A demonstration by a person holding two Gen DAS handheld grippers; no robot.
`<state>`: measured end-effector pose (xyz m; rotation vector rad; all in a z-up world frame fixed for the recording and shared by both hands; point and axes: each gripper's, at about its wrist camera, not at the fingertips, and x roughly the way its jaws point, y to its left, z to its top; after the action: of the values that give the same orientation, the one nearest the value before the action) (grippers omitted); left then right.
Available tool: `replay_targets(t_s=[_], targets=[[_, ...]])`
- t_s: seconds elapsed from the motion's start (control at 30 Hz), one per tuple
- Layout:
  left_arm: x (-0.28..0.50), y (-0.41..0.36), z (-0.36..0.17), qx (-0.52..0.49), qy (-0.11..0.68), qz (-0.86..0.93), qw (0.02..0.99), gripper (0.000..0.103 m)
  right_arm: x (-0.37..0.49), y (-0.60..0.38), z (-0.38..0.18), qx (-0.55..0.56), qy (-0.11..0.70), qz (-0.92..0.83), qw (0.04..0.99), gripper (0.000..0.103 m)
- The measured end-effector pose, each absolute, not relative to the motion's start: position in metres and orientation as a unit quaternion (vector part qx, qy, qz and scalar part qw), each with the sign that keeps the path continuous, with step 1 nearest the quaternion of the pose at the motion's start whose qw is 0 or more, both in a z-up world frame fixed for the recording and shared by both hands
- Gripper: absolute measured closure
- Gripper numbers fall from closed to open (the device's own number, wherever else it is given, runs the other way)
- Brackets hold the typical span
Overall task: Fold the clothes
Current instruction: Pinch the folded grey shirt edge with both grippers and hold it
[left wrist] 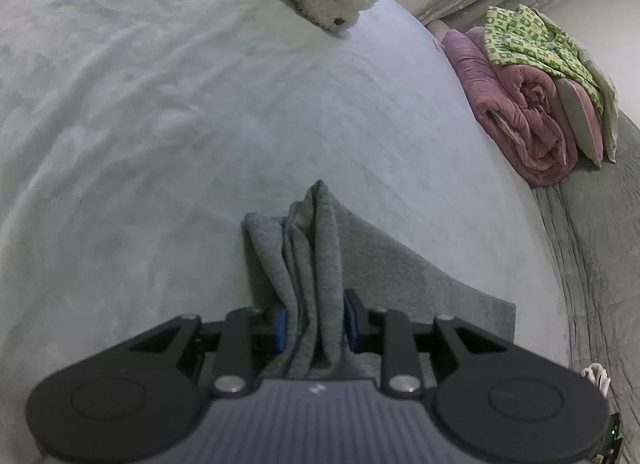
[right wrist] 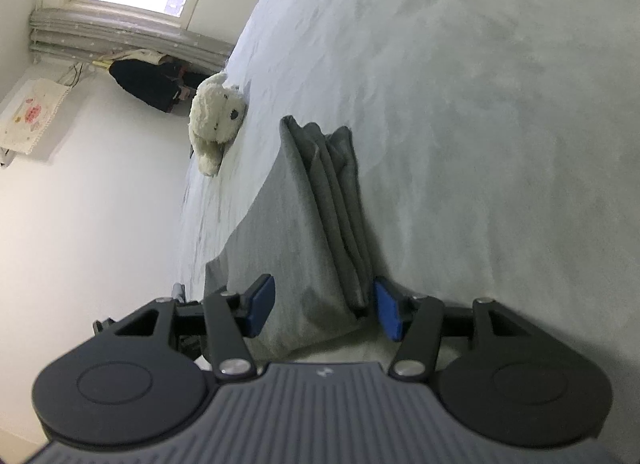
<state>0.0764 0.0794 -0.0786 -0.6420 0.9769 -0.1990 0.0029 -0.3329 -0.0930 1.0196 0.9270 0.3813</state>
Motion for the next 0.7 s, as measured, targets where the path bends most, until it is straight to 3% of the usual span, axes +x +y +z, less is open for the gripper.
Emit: replay_targets(t_s=[0.7], targets=[[0.076, 0.079, -0.080, -0.312, 0.462, -0.094, 0.825, 0.075, 0.032, -0.322, -0.093, 0.423, 0.398, 0.199, 0.790, 0.045]])
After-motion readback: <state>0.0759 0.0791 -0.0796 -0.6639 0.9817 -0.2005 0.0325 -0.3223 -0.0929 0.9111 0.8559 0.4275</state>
